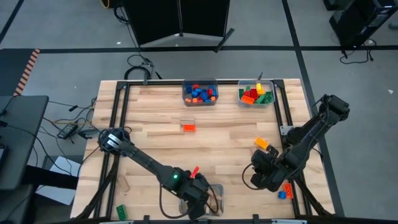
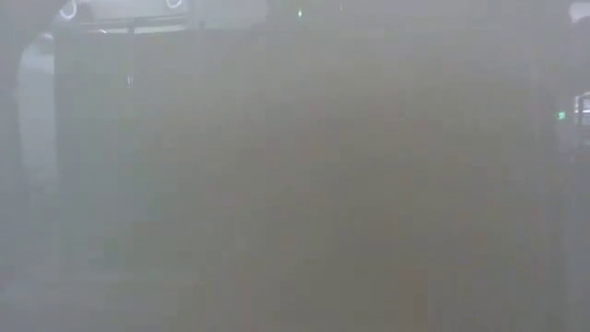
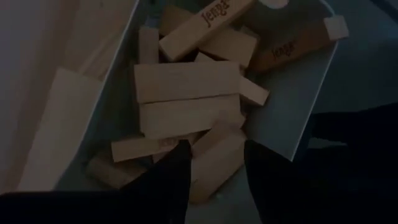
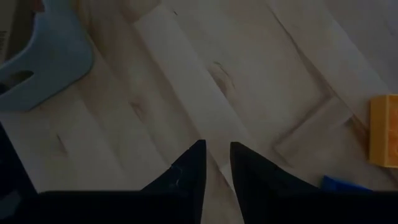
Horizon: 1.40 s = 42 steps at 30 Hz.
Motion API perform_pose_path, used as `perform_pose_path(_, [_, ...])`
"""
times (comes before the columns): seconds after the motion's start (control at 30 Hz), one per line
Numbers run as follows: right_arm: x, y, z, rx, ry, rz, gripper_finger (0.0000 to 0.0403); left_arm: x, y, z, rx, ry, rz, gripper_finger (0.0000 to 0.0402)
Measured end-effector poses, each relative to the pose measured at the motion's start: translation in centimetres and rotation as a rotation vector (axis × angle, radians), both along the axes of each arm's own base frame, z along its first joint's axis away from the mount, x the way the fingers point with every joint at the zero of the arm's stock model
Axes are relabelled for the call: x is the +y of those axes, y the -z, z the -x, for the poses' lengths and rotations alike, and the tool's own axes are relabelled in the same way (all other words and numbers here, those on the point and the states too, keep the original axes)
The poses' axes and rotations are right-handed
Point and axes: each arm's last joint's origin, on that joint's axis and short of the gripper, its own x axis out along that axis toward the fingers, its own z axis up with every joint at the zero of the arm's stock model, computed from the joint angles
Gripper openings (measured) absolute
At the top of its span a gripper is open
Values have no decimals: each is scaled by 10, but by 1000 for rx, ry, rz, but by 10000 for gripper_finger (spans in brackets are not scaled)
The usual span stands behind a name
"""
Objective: Sort blocks by size
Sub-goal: Put the brown block into the gray bin, then put the large green game piece into the transparent bin
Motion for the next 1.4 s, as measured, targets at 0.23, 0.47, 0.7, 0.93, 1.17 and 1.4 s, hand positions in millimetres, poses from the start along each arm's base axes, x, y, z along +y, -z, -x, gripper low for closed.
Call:
perform_pose_path(0.23, [3, 0, 2, -9, -16, -8, 85, -2, -3, -6, -59, -12, 41, 157])
perform_pose_path(0.47, [4, 0, 2, -13, -15, -5, 85, -6, -8, -11, -128, 11, 82, 158])
perform_pose_path(0.7, [4, 0, 1, -16, -15, -6, 86, -4, -6, -10, -107, 19, 63, 181])
perform_pose_path(0.93, [4, 0, 1, -16, -17, -4, 84, -2, -6, -11, -116, 3, 50, 259])
perform_pose_path(1.17, [3, 0, 1, -34, -13, 14, 86, 2, -6, -13, -48, -62, 146, 280])
perform_pose_path(1.4, [3, 0, 1, -33, -27, 21, 83, 8, -21, 9, 62, -160, 120, 278])
